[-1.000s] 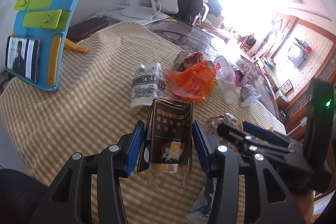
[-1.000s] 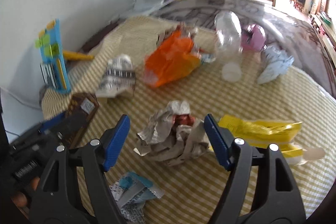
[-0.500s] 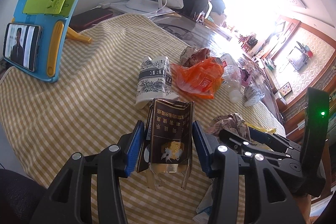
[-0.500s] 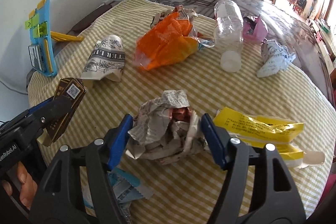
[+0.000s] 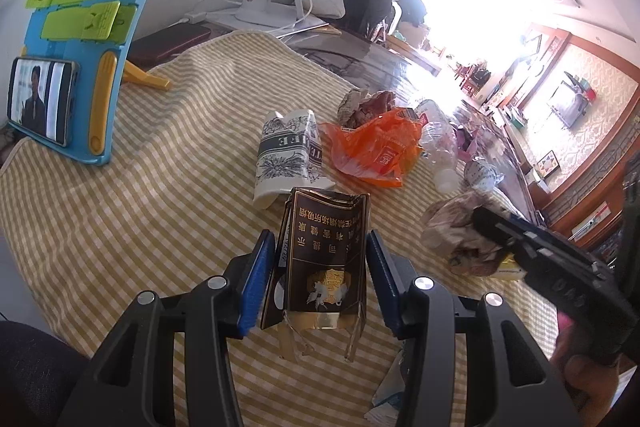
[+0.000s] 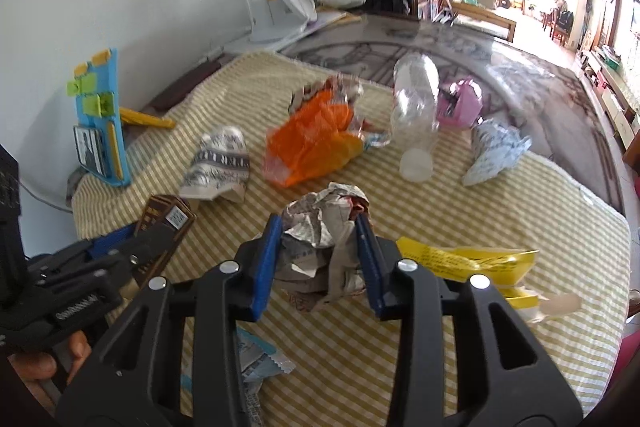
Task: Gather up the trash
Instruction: 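Carry the crumpled paper with the right tool into the red bucket and release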
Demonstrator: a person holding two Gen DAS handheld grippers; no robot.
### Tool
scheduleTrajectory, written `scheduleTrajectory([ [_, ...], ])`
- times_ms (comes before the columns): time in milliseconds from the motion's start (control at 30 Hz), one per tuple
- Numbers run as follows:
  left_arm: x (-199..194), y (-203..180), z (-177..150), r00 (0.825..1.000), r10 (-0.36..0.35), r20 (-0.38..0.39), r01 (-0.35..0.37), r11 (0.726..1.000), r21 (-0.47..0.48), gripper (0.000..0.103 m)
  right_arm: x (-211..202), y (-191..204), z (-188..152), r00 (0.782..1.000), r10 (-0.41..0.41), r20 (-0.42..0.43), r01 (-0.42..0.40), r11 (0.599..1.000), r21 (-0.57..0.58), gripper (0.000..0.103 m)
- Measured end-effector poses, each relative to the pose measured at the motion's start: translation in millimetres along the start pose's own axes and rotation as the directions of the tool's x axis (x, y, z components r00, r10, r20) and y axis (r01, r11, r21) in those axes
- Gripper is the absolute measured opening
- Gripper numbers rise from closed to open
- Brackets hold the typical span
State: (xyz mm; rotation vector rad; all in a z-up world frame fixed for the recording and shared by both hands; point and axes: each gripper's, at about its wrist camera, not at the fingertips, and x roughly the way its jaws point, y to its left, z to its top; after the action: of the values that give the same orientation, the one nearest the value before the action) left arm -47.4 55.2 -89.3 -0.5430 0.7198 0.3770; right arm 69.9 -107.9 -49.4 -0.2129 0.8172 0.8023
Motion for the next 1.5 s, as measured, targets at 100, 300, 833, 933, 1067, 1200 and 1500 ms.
scheduleTrajectory([
  [100, -4, -7, -1, 1.0, -0.002, 0.005, 0.002, 1.0, 0.016, 0.045, -15, -8, 1, 0.999, 0.008, 0.034, -0.008, 1.0, 0.017, 0.037],
  [300, -11, -30, -5, 1.0, -0.022, 0.003, 0.022, 0.997, 0.067, 0.045, -45, -26, -3, 0.996, -0.005, 0.089, 0.001, 0.999, 0.047, 0.037],
  [833, -18, -128, -34, 0.989, -0.137, -0.051, 0.146, 0.959, 0.244, 0.045, -135, -126, -41, 0.968, -0.139, 0.208, 0.079, 0.959, 0.271, 0.037],
  [933, -21, -151, -43, 0.983, -0.173, -0.067, 0.185, 0.939, 0.29, 0.045, -155, -147, -51, 0.95, -0.222, 0.221, 0.149, 0.94, 0.307, 0.037],
  [1067, -23, -176, -56, 0.971, -0.216, -0.1, 0.237, 0.914, 0.329, 0.045, -187, -186, -75, 0.907, -0.364, 0.211, 0.264, 0.883, 0.389, 0.037],
  [1200, -21, -201, -70, 0.956, -0.257, -0.143, 0.293, 0.885, 0.361, 0.045, -218, -227, -108, 0.855, -0.491, 0.164, 0.363, 0.795, 0.486, 0.037],
  [1500, -20, -268, -103, 0.89, -0.372, -0.265, 0.452, 0.796, 0.402, 0.045, -254, -298, -185, 0.784, -0.62, -0.042, 0.466, 0.543, 0.699, 0.043],
])
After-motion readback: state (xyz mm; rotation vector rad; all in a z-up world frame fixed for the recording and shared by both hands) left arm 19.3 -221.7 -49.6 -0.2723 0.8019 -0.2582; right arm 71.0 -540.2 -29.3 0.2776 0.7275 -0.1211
